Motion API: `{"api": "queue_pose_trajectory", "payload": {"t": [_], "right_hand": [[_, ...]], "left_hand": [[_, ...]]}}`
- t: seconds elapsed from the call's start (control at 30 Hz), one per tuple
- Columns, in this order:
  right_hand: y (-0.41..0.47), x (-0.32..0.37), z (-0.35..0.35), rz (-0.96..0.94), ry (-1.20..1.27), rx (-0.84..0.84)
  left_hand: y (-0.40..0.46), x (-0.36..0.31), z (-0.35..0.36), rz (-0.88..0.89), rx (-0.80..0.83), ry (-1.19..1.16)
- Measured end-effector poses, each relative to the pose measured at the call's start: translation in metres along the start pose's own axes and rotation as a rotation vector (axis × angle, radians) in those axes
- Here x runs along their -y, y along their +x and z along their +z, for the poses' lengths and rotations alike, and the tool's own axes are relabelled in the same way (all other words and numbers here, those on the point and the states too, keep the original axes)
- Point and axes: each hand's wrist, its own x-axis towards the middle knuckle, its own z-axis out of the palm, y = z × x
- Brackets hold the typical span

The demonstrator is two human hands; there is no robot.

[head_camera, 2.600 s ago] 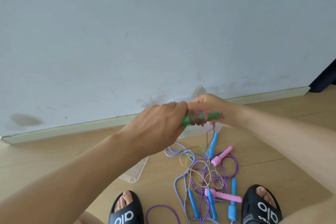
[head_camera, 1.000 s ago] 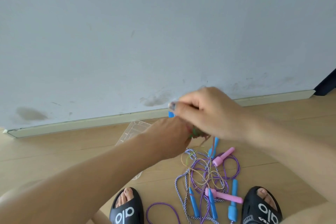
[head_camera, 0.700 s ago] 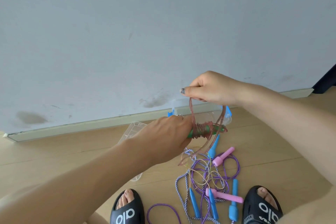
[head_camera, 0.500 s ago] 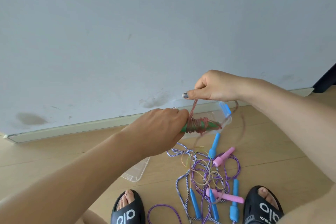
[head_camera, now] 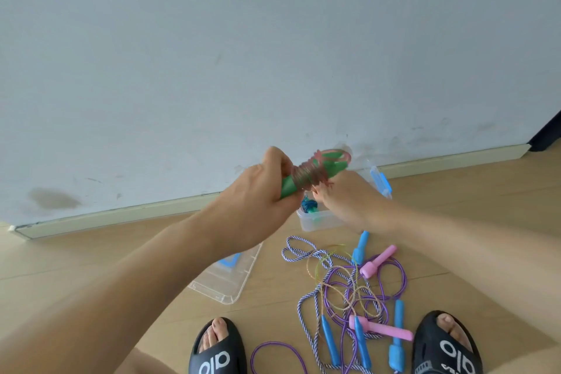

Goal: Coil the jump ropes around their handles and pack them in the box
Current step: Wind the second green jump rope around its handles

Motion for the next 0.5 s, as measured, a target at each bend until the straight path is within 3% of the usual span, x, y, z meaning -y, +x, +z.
{"api": "queue_pose_trajectory", "payload": {"t": [0.27, 0.5], "right_hand": [[-0.031, 0.022, 0.009, -0.051, -0.01, -0.009], [-0.061, 0.036, 0.0, -0.184, -0.305, -0.058]], "left_hand": [[0.018, 0.019, -0.004, -0.275, 0.08, -0.07], [0.024, 0.024, 0.009, -0.34, 0.129, -0.057]]}}
